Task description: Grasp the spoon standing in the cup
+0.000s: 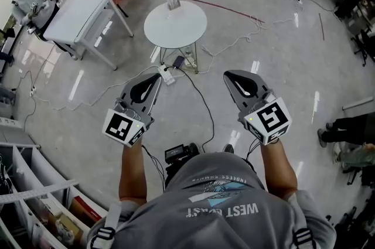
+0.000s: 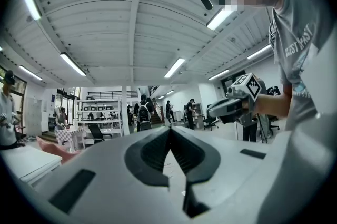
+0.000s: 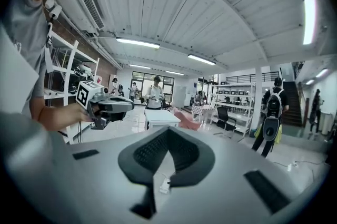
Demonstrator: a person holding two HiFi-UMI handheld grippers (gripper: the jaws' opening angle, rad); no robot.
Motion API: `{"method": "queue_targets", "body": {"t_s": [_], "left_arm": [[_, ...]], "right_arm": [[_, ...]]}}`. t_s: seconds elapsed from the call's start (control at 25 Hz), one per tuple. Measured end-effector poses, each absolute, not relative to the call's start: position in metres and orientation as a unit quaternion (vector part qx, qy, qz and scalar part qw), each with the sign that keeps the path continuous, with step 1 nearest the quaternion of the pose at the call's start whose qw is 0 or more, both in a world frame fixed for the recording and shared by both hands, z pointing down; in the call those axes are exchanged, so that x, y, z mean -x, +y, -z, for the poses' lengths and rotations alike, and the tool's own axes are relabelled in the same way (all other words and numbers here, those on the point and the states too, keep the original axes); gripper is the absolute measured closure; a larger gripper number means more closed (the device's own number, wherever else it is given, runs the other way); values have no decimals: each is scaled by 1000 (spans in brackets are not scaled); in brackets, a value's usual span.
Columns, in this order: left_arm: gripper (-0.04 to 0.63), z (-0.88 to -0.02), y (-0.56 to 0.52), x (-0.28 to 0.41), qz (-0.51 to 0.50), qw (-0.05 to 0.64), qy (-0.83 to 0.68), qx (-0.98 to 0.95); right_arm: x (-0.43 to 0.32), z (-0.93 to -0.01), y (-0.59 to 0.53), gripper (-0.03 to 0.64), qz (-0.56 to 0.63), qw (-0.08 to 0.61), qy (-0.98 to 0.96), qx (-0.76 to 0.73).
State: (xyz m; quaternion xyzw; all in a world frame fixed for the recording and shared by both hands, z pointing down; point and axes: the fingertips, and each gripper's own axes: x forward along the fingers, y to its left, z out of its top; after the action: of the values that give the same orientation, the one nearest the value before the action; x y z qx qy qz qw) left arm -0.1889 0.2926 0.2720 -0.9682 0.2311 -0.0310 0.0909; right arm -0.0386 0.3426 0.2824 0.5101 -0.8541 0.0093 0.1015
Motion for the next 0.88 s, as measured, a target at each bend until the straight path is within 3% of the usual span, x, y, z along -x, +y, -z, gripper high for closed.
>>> {"method": "queue_targets", "body": {"t_s": [0.88], "left_arm": [[591,-285,247,188,33,77,237,968]], "right_arm": [[35,-290,281,615,-28,77,-858,-507]]}}
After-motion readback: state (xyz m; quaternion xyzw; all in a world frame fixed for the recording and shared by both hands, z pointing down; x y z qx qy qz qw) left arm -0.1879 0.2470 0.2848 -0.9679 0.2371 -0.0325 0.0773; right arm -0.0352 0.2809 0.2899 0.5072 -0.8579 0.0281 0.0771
